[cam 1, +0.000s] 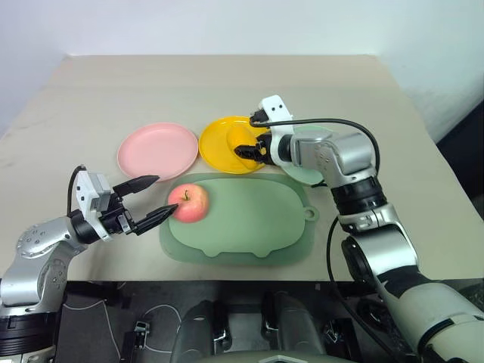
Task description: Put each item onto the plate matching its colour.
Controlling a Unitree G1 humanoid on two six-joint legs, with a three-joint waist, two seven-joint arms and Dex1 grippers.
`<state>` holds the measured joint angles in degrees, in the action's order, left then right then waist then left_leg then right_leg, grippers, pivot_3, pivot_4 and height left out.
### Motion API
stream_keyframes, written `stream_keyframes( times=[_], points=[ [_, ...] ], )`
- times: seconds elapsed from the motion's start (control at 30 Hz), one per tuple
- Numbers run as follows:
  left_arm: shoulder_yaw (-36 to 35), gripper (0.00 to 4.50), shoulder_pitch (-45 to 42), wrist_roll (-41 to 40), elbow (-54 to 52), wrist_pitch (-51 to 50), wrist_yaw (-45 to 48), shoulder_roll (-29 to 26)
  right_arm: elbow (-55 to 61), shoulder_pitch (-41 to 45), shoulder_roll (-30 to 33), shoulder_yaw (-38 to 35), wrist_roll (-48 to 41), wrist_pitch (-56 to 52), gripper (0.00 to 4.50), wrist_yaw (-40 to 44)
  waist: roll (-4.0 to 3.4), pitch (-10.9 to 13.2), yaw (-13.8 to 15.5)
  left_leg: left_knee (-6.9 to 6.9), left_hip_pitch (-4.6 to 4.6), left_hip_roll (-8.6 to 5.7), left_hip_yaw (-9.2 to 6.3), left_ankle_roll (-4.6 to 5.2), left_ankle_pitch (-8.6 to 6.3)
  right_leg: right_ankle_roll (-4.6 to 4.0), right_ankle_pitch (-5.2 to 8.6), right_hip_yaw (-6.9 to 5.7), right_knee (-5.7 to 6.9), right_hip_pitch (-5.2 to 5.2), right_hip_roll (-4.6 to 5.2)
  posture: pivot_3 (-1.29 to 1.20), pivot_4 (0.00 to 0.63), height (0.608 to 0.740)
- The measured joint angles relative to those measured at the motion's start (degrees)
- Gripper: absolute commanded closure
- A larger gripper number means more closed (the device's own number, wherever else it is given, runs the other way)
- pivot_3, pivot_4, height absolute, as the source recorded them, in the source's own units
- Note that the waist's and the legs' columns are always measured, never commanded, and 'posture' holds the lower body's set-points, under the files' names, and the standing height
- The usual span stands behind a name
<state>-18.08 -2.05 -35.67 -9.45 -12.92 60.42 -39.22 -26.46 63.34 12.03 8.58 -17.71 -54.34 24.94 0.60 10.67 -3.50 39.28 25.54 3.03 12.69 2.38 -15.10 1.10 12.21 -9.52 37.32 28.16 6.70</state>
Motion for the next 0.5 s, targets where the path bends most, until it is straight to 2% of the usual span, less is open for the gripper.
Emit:
stream_keyframes(
  times=[0.27, 0.4, 0.5],
  points=[
    [-0.8, 0.00, 1.9, 0.0, -1.5, -0.1, -1.0, 0.6, -20.1, 5.5, -4.8, 0.5, 6.2, 13.4, 1.48, 2.4, 0.00, 0.0, -0.5, 0.00, 0.00, 0.00, -0.01, -0.01, 0.00, 0.01, 0.00, 0.00, 0.07, 0.01, 0.01, 0.00, 0.150, 0.696],
    [-0.9, 0.00, 2.2, -0.1, -1.8, -0.1, -1.2, 0.7, -25.5, 7.6, -6.0, 0.0, 8.2, 18.6, 0.14, 2.9, 0.00, 0.0, -0.6, 0.00, -0.01, 0.00, -0.01, -0.03, 0.01, 0.01, 0.00, 0.01, 0.10, 0.02, 0.02, 0.00, 0.150, 0.696],
    [-0.9, 0.00, 2.6, -0.1, -1.9, -0.1, -1.0, 0.7, -27.1, 8.0, -6.4, -0.5, 9.0, 20.8, 0.02, 3.5, 0.00, 0.0, -0.6, 0.00, -0.01, 0.00, -0.01, -0.03, 0.01, 0.00, 0.00, 0.04, 0.14, 0.04, 0.03, 0.00, 0.150, 0.696]
  ],
)
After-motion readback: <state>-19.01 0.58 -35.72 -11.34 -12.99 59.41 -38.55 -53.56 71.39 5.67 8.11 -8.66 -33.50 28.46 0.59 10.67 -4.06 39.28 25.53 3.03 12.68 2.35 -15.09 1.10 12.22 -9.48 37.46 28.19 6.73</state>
